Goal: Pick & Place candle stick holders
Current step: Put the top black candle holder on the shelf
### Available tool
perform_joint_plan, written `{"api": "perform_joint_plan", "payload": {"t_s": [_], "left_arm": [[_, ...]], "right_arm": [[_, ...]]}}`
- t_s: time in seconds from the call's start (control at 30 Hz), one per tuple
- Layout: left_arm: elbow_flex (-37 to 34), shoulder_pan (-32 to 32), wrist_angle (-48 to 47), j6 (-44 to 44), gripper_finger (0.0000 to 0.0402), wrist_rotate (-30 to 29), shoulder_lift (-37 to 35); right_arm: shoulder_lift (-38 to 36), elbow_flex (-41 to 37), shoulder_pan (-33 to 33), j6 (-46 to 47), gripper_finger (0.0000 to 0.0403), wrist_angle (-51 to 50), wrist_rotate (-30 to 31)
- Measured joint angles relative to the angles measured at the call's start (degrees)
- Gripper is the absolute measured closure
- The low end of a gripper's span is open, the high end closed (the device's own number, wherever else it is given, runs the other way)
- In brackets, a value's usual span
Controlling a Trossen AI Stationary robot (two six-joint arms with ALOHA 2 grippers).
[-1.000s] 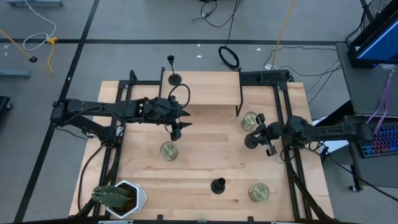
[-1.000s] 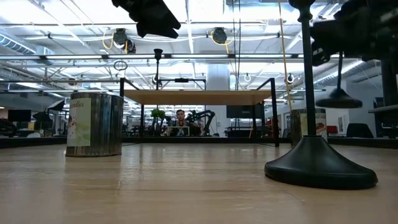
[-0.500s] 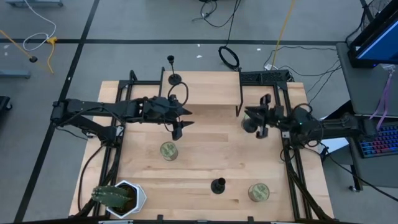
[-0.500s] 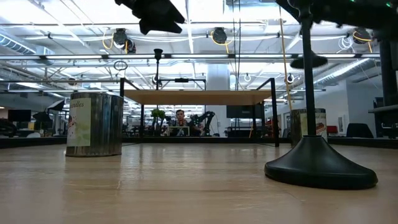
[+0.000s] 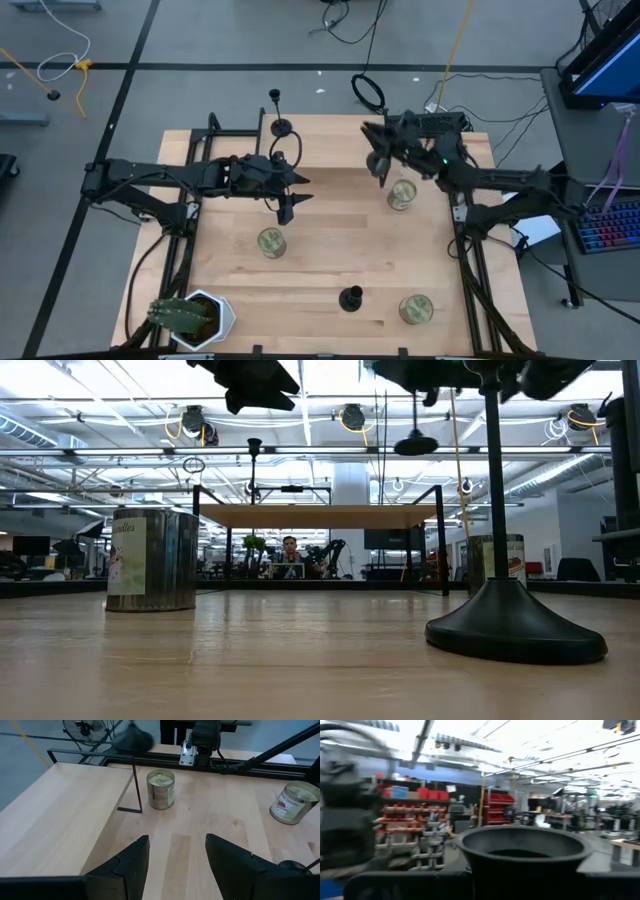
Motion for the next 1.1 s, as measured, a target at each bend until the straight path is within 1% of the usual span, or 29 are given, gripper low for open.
{"api": "perform_joint_plan", "payload": {"t_s": [0.17,0.23,0.33,0.43,0.5,0.63,0.8,0.93,1.1], "left_arm": [[0.0,0.0,0.0,0.0,0.0199,0.0,0.0],[0.0,0.0,0.0,0.0,0.0199,0.0,0.0],[0.0,0.0,0.0,0.0,0.0199,0.0,0.0],[0.0,0.0,0.0,0.0,0.0199,0.1,0.0],[0.0,0.0,-0.3,0.0,0.0199,0.1,0.0],[0.0,0.0,-0.3,0.0,0.0199,0.1,0.0],[0.0,0.0,-0.3,0.5,0.0199,0.1,0.0],[0.0,0.0,-0.4,1.8,0.0199,0.1,0.0],[0.0,0.0,-0.4,1.6,0.0199,0.1,0.0]], "right_arm": [[7.1,6.4,-5.0,0.0,0.0353,0.1,0.0],[9.9,8.5,-6.7,0.6,0.0347,0.1,0.0],[13.5,10.3,-9.0,3.2,0.0340,0.2,-0.1],[16.6,11.1,-11.0,2.4,0.0352,0.7,-0.2],[18.0,11.1,-12.5,2.2,0.0353,1.5,-0.2],[19.7,11.1,-15.7,4.4,0.0352,2.4,-0.2],[20.9,11.0,-19.0,7.2,0.0342,1.8,-0.2],[20.8,10.9,-20.2,7.5,0.0352,0.9,-0.2],[20.8,10.8,-20.9,7.6,0.0352,0.3,-0.2]]}}
